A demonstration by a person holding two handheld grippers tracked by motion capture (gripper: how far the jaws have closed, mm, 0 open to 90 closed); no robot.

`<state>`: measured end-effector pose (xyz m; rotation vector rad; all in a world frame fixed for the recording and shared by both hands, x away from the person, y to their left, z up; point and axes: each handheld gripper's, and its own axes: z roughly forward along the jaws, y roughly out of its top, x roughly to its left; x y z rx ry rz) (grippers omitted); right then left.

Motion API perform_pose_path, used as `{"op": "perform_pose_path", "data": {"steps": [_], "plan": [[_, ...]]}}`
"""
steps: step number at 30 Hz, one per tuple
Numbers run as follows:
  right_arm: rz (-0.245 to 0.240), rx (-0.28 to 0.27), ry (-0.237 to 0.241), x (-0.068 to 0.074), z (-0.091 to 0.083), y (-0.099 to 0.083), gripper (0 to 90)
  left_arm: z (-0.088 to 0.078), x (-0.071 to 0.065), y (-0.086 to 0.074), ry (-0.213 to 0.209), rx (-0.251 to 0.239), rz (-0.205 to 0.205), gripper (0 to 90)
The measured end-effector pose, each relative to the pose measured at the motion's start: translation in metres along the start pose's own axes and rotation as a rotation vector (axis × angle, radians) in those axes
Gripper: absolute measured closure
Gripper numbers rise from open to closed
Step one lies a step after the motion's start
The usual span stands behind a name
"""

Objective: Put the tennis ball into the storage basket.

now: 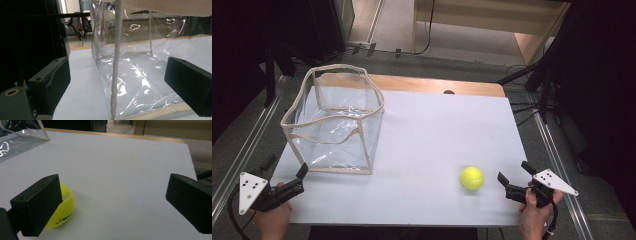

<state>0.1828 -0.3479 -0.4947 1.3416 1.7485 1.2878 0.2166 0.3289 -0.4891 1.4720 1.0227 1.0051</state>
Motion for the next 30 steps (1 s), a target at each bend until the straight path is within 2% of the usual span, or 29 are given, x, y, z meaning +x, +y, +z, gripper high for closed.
{"op": "perform_pose_path", "data": {"steps": [8, 14, 16, 19, 29, 30], "plan": [[-0.031, 0.042, 0.051, 0.013, 0.005, 0.016, 0.0, 0.000, 0.000, 0.000, 0.002, 0.001, 0.006, 6.9], [-0.095, 0.068, 0.065, 0.022, 0.010, 0.029, 0.0, 0.000, 0.000, 0.000, 0.000, 0.002, 0.010, 6.9], [-0.098, 0.071, 0.072, 0.023, 0.011, 0.030, 0.0, 0.000, 0.000, 0.000, -0.001, 0.002, 0.010, 6.9], [-0.127, 0.107, 0.097, 0.026, 0.014, 0.038, 0.0, 0.000, -0.001, 0.000, 0.001, 0.002, 0.009, 6.9], [-0.194, 0.173, 0.121, 0.033, 0.023, 0.051, 0.0, 0.000, -0.001, 0.000, 0.002, 0.003, 0.011, 6.9], [-0.205, 0.195, 0.130, 0.035, 0.026, 0.053, 0.0, 0.000, -0.001, 0.000, 0.004, 0.007, 0.013, 6.9]]}}
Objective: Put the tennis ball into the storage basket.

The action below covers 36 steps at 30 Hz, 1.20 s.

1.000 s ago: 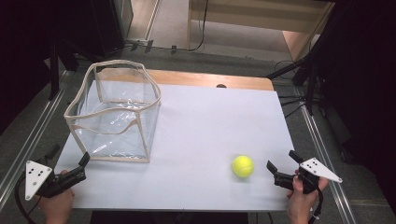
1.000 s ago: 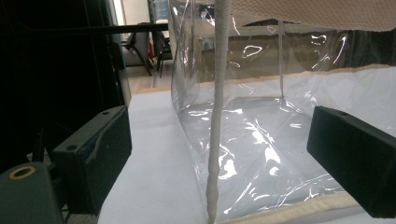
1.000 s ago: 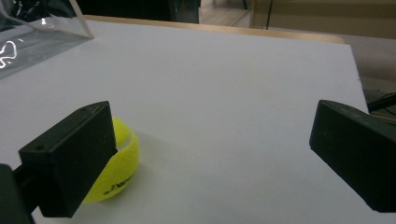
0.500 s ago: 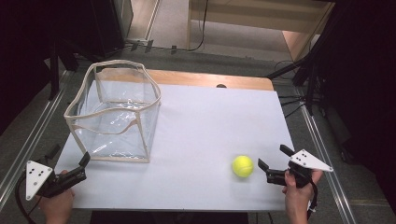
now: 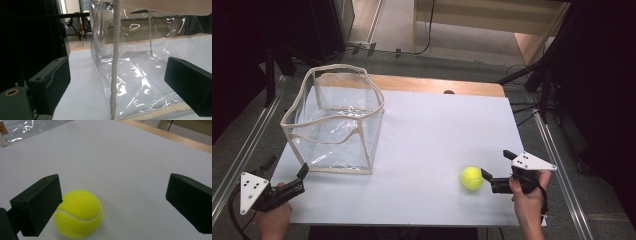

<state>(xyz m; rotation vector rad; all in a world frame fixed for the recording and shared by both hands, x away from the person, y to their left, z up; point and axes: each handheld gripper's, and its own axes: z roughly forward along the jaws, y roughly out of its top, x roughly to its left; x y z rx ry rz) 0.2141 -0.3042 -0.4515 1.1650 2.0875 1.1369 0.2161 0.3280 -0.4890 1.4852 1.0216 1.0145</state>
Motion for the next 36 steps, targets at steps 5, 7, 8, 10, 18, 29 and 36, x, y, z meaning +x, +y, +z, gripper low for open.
{"op": "perform_pose_path", "data": {"steps": [5, 7, 8, 10, 18, 29, 36], "plan": [[-0.025, 0.054, 0.048, 0.005, 0.008, 0.006, 0.0, 0.000, 0.000, 0.000, -0.002, -0.002, 0.000, 6.9], [-0.039, 0.071, 0.062, 0.006, 0.012, 0.007, 0.0, 0.000, 0.000, 0.000, -0.002, -0.003, 0.003, 6.9], [-0.040, 0.086, 0.065, 0.006, 0.013, 0.008, 0.0, 0.000, 0.000, 0.000, -0.002, -0.003, 0.001, 6.9], [-0.051, 0.104, 0.084, 0.007, 0.016, 0.010, 0.0, 0.000, 0.000, 0.000, -0.002, -0.003, 0.003, 6.9], [-0.065, 0.216, 0.144, 0.009, 0.028, 0.014, 0.0, 0.000, 0.000, 0.000, -0.001, -0.003, 0.006, 6.9], [-0.069, 0.353, 0.160, 0.019, 0.041, 0.017, 0.0, 0.000, -0.001, 0.000, -0.001, -0.004, 0.001, 6.9], [-0.070, 0.416, 0.174, 0.021, 0.050, 0.017, 0.0, 0.000, -0.001, 0.000, -0.002, -0.004, -0.001, 6.9]]}}
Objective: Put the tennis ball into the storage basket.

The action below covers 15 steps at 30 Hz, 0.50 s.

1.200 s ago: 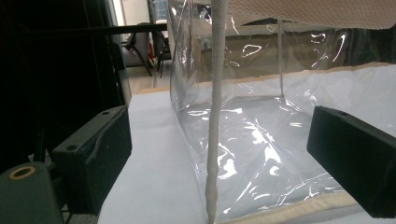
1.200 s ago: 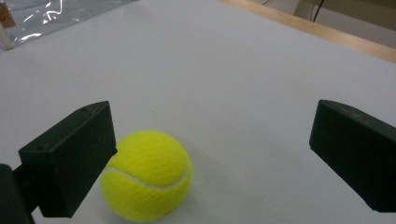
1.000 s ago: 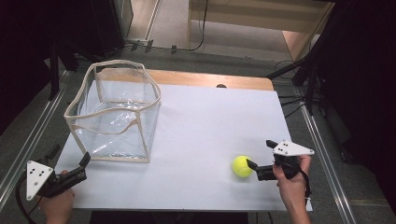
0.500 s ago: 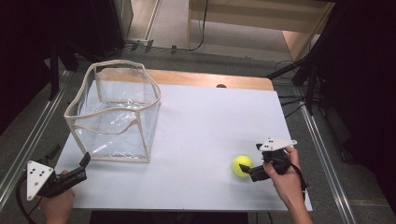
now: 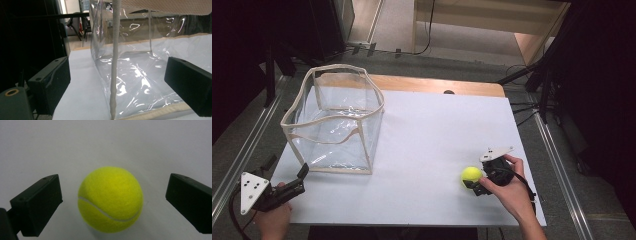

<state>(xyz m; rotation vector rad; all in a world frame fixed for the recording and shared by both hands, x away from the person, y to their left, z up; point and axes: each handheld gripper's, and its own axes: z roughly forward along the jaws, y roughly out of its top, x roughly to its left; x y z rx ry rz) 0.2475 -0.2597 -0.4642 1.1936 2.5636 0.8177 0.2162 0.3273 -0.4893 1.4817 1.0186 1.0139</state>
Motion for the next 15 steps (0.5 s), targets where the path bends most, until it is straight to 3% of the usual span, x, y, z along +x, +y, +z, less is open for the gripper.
{"op": "perform_pose_path", "data": {"steps": [10, 14, 15], "plan": [[-0.009, 0.097, 0.024, 0.001, 0.010, 0.002, 0.0, 0.000, 0.000, 0.000, 0.000, 0.000, 0.000, 6.9], [0.017, 0.117, 0.019, 0.000, 0.014, 0.003, 0.0, 0.000, 0.000, 0.000, 0.000, 0.001, 0.004, 6.9], [0.024, 0.131, 0.020, -0.002, 0.016, 0.002, 5.7, 0.000, 0.000, 0.000, 0.000, 0.001, 0.005, 6.9]]}}
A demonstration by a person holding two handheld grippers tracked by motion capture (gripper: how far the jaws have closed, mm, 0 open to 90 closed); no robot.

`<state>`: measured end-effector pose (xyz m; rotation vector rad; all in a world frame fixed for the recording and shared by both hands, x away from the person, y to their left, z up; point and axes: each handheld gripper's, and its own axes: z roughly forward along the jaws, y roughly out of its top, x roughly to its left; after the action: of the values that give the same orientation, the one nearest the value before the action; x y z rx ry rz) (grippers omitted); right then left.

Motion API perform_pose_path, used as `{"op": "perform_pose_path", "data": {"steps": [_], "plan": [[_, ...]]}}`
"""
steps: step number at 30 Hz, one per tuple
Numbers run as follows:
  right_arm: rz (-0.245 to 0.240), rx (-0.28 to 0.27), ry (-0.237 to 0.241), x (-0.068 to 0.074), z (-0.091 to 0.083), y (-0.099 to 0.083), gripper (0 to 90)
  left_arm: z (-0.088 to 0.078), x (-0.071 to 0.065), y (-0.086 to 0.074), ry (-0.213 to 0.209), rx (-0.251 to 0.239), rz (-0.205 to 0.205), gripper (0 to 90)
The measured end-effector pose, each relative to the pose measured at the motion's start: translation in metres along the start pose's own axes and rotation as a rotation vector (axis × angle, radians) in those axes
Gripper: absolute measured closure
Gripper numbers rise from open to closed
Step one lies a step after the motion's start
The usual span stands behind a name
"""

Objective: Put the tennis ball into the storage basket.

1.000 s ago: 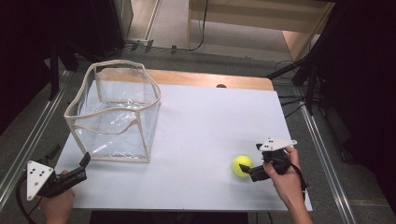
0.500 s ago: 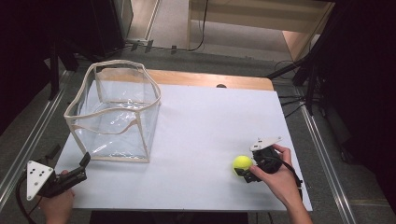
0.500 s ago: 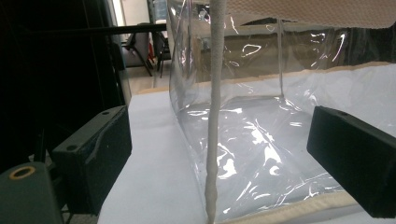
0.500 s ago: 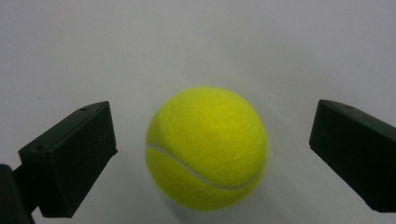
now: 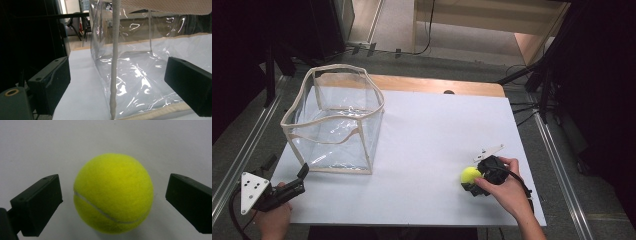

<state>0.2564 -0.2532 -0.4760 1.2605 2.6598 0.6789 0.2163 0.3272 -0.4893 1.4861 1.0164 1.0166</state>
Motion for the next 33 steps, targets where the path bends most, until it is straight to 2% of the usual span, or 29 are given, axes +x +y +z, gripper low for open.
{"op": "perform_pose_path", "data": {"steps": [2, 6, 10, 12, 20, 24, 33], "plan": [[-0.004, 0.000, -0.015, -0.001, 0.002, 0.000, 9.0, 0.000, 0.000, 0.000, 0.000, 0.000, -0.001, 6.9], [0.012, 0.012, -0.002, -0.001, 0.003, 0.001, 9.0, 0.000, 0.000, 0.000, 0.000, 0.000, 0.000, 6.9], [0.014, 0.057, -0.007, 0.000, 0.008, 0.002, 9.2, 0.000, 0.000, 0.000, 0.000, 0.000, 0.000, 6.9], [0.019, 0.068, -0.019, 0.000, 0.010, 0.003, 13.4, 0.000, 0.000, 0.000, 0.000, 0.000, 0.000, 6.9], [0.021, 0.088, 0.008, 0.000, 0.014, 0.005, 18.8, 0.000, 0.000, 0.000, 0.000, 0.000, -0.001, 6.9], [0.024, 0.106, 0.042, 0.001, 0.017, 0.006, 22.3, 0.000, 0.000, 0.000, -0.001, -0.001, -0.002, 6.9], [0.015, 0.104, 0.034, 0.001, 0.016, 0.010, 22.9, 0.000, 0.000, 0.000, 0.000, 0.000, 0.000, 6.9]]}}
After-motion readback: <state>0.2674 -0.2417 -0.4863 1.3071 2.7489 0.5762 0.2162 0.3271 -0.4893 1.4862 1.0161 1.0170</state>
